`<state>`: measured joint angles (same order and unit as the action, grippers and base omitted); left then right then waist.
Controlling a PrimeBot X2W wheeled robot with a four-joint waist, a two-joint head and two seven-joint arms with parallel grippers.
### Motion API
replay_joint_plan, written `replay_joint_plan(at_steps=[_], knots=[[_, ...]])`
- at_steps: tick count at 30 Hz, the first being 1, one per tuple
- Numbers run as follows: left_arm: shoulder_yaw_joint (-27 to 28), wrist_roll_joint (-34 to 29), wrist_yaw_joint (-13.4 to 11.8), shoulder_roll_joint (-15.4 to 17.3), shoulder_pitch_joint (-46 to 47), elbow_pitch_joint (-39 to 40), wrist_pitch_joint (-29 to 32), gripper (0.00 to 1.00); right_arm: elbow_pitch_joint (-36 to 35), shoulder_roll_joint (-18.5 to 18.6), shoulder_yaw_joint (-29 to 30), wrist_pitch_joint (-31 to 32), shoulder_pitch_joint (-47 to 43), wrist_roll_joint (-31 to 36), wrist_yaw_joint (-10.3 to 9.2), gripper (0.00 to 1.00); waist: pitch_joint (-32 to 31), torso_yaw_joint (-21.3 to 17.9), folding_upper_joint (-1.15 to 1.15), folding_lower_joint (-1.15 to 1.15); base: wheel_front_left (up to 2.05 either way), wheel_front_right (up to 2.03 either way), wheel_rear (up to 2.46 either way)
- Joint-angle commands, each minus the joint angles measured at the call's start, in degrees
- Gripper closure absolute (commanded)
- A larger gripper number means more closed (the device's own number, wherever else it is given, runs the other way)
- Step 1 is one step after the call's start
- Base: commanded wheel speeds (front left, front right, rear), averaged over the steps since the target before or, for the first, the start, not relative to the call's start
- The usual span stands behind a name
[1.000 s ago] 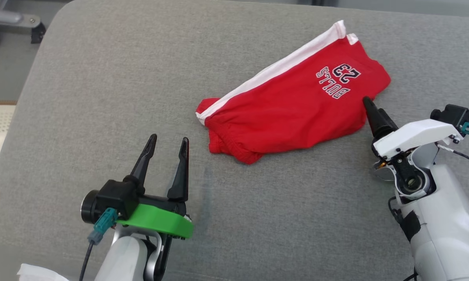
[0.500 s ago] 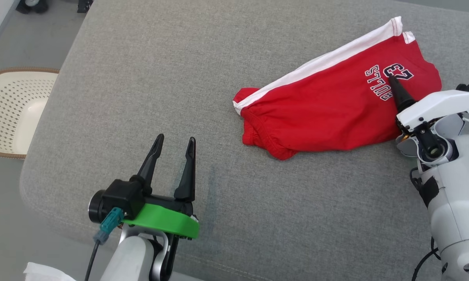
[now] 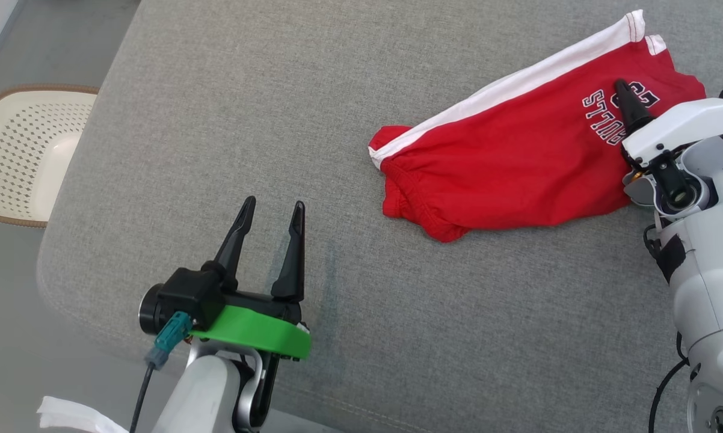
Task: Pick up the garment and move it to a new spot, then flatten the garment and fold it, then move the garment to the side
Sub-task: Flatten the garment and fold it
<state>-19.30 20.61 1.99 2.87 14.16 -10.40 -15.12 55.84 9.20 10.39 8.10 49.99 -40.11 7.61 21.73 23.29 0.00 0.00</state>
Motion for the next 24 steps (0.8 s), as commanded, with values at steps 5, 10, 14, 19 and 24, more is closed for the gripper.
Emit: replay_joint_plan(at_steps=[5, 10, 14, 19, 24], knots=[[0.2, 0.2, -0.2, 0.1, 1.2, -0.4, 0.0, 0.0, 1.7, -1.5, -0.7, -0.6, -2.8, -0.5, -0.21, 1.0, 0.0, -0.9, 0.0, 0.0, 0.0, 0.0, 0.0], [0.4, -0.3, 0.0, 0.1, 1.2, -0.7, 0.0, 0.0, -1.1, -1.2, -2.1, -2.8, -3.6, -1.2, -0.21, 1.0, -0.8, -2.3, 0.0, 0.0, 0.0, 0.0, 0.0], [0.8, -0.9, 0.2, 0.1, 1.1, -1.0, 0.0, 0.0, -3.6, -0.8, -3.4, -3.8, -5.0, -2.2, -0.21, 1.0, -1.7, -3.7, 0.0, 0.0, 0.0, 0.0, 0.0], [1.4, -1.4, 0.4, 0.1, 0.2, -1.3, 0.0, 0.0, -6.1, -0.1, -3.5, -5.9, -7.2, -3.6, -0.19, 1.0, -3.4, -5.4, 0.0, 0.0, 0.0, 0.0, 0.0], [2.3, -2.0, 0.6, 0.1, -1.1, -1.5, 0.0, 0.0, -7.1, 0.3, -1.8, -9.6, -10.3, -3.3, -0.17, 1.0, -5.9, -7.9, 0.0, 0.0, 0.0, 0.0, 0.0]])
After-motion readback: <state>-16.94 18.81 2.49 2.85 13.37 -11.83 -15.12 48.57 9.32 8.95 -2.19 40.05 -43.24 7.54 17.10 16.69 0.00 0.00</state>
